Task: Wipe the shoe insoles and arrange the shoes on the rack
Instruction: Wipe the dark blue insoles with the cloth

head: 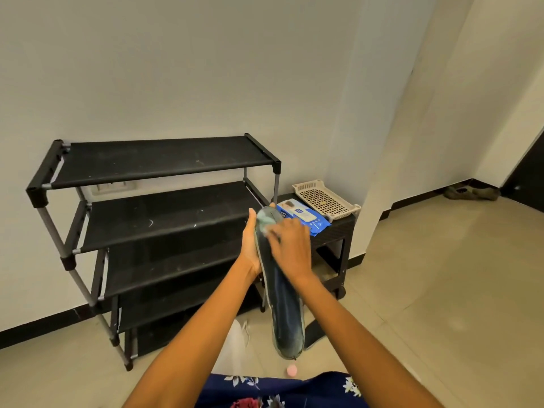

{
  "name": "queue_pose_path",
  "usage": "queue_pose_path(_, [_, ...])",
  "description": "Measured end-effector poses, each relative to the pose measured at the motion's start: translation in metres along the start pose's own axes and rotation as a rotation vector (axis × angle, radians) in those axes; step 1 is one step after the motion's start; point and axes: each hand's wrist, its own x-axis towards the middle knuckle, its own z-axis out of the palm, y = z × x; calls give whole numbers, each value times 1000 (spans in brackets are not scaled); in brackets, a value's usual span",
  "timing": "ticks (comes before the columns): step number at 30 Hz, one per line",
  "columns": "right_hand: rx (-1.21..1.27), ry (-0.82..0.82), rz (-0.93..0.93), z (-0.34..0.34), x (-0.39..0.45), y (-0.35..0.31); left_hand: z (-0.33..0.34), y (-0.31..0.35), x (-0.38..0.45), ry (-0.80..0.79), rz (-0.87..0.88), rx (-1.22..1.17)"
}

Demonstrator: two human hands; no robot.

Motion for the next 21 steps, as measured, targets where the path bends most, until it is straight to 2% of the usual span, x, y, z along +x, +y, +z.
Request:
queue_pose_path(2, [48, -14, -57, 6, -22, -7, -8, 0, 4, 33, 1, -14])
queue_pose_path(5, [-68, -19, -108, 4, -15, 5, -15, -5, 4, 10, -24, -42])
queue_pose_path(10, [-95, -4, 134, -7, 19, 13, -1, -4, -1, -4, -35, 34])
queue_pose_path(13, [5, -32, 19, 0, 3, 2, -3, 3, -3, 22, -35, -24])
queue_pose_path(17, [166, -156, -93, -1, -22, 3, -18, 6, 0, 62, -49, -67])
queue_pose_path(18, [183, -131, -57, -3, -20, 7, -19, 5, -1, 65, -65, -58])
queue_pose_path(21, [351, 2, 211, -12, -4, 18, -13, 5, -6, 28, -73, -41])
